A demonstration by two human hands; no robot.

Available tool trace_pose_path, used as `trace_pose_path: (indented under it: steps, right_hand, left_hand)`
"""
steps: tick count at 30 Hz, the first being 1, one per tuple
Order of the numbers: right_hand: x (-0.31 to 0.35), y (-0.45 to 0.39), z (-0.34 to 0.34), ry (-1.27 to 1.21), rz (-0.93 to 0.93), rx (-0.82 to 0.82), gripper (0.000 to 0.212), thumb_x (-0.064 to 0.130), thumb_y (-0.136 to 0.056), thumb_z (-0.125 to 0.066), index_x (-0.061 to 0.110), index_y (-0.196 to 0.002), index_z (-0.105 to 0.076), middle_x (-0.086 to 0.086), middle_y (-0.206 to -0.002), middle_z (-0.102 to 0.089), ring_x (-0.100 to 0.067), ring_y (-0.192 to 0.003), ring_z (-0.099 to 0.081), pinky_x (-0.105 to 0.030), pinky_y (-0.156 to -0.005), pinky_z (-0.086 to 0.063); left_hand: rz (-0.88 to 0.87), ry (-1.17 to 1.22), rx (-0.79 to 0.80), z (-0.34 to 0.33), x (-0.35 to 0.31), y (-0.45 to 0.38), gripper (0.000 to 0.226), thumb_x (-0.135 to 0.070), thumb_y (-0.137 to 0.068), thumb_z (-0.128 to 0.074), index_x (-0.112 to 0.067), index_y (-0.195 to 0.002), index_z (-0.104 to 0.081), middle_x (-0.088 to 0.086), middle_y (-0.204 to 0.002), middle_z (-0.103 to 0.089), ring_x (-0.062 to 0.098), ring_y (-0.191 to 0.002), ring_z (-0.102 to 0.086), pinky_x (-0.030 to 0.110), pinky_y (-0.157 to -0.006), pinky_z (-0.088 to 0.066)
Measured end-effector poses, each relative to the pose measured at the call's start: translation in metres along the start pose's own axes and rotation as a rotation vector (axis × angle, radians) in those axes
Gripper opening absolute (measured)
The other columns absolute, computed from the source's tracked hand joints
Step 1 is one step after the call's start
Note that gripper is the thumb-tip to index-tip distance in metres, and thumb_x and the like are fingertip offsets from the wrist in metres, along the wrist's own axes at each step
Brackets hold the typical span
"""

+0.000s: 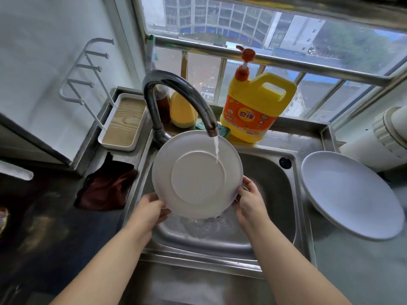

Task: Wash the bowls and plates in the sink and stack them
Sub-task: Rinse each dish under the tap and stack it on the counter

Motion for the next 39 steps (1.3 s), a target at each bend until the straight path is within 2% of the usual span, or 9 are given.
trace_pose_path:
  steps: [7,12,17,20,23,26,28,31,39]
  right_hand:
    - [-0.014,-0.006,-0.021,-0.045,-0.094,0.111,0.024,0.0,-0.098,-0.041,0.01,-0.112,-0.058,-0.009,-0.099,-0.065,-0.023,-0.087,-0.06,-0.044,-0.094,-0.047]
    - [-0.018,-0.008,-0.03,-0.083,-0.15,0.156,0.025,0.004,-0.099,-0.04,0.012,-0.111,-0.061,-0.009,-0.098,-0.067,-0.021,-0.085,-0.062,-0.035,-0.076,-0.052]
    - [-0.018,-0.008,-0.025,-0.063,-0.187,0.119,0.033,0.004,-0.102,-0.035,0.012,-0.119,-0.062,-0.008,-0.104,-0.069,-0.021,-0.089,-0.063,-0.032,-0.062,-0.056]
    - [-0.015,-0.003,-0.012,-0.049,-0.203,0.087,0.032,0.005,-0.102,-0.036,0.01,-0.12,-0.061,-0.011,-0.111,-0.068,-0.025,-0.099,-0.064,-0.036,-0.075,-0.056]
    - [-0.011,0.002,0.006,-0.043,-0.213,0.064,0.03,0.006,-0.102,-0.036,0.007,-0.122,-0.058,-0.012,-0.112,-0.068,-0.026,-0.1,-0.065,-0.037,-0.075,-0.055]
    - [-0.008,0.007,0.026,-0.043,-0.235,0.027,0.028,0.013,-0.102,-0.04,0.005,-0.122,-0.057,-0.012,-0.111,-0.067,-0.025,-0.099,-0.065,-0.037,-0.077,-0.056]
    - [-0.006,0.01,0.039,-0.076,-0.242,0.016,0.028,0.018,-0.101,-0.043,0.003,-0.12,-0.058,-0.012,-0.106,-0.069,-0.024,-0.099,-0.065,-0.037,-0.083,-0.055]
    - [0.002,0.017,0.054,-0.103,-0.249,0.053,0.025,0.022,-0.1,-0.045,0.006,-0.111,-0.061,-0.009,-0.094,-0.073,-0.022,-0.092,-0.068,-0.035,-0.079,-0.058]
    - [0.027,0.032,0.057,-0.239,-0.166,0.17,0.025,0.007,-0.093,-0.053,0.0,-0.116,-0.058,-0.015,-0.101,-0.072,-0.021,-0.087,-0.071,-0.025,-0.064,-0.058]
  left_hand:
    - [-0.135,0.066,-0.135,0.029,-0.004,0.002,0.029,0.003,-0.091,-0.055,0.0,-0.119,-0.056,0.018,-0.105,-0.066,0.028,-0.095,-0.065,0.031,-0.075,-0.054]
    - [-0.238,0.132,-0.223,0.036,-0.008,0.013,0.009,-0.004,-0.095,-0.054,-0.01,-0.099,-0.057,0.016,-0.101,-0.065,0.024,-0.091,-0.063,0.034,-0.077,-0.052]
    - [-0.305,0.123,-0.24,0.035,-0.007,0.025,0.013,-0.007,-0.098,-0.048,-0.015,-0.1,-0.058,0.012,-0.102,-0.067,0.027,-0.101,-0.063,0.046,-0.091,-0.052]
    - [-0.347,0.125,-0.222,0.026,-0.012,0.033,0.016,-0.006,-0.099,-0.047,-0.017,-0.097,-0.058,0.012,-0.099,-0.067,0.023,-0.093,-0.064,0.04,-0.085,-0.053]
    - [-0.365,0.12,-0.176,0.012,-0.015,0.038,0.015,-0.007,-0.099,-0.047,-0.012,-0.108,-0.057,0.009,-0.099,-0.068,0.019,-0.09,-0.064,0.037,-0.083,-0.053]
    - [-0.365,0.083,-0.145,-0.002,-0.019,0.036,0.016,-0.01,-0.098,-0.049,-0.015,-0.112,-0.057,0.005,-0.101,-0.068,0.018,-0.094,-0.064,0.037,-0.084,-0.053]
    - [-0.359,0.05,-0.112,-0.012,-0.022,0.031,0.017,-0.013,-0.099,-0.049,-0.014,-0.113,-0.058,0.005,-0.102,-0.068,0.018,-0.094,-0.064,0.032,-0.075,-0.051]
    - [-0.313,0.01,-0.067,-0.025,-0.027,0.02,0.019,-0.016,-0.099,-0.048,-0.013,-0.114,-0.059,0.005,-0.1,-0.068,0.02,-0.093,-0.064,0.029,-0.07,-0.05]
    - [-0.051,0.15,0.1,-0.056,-0.041,0.009,0.025,-0.008,-0.101,-0.039,-0.003,-0.099,-0.063,0.012,-0.085,-0.067,0.02,-0.074,-0.063,0.027,-0.054,-0.051]
Point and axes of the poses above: each hand's wrist, its own y-axis away from the middle knuckle, its own z-axis out of the back of the hand, x = y × z, the point moved 2 cm from there along -y, towards the middle knuckle
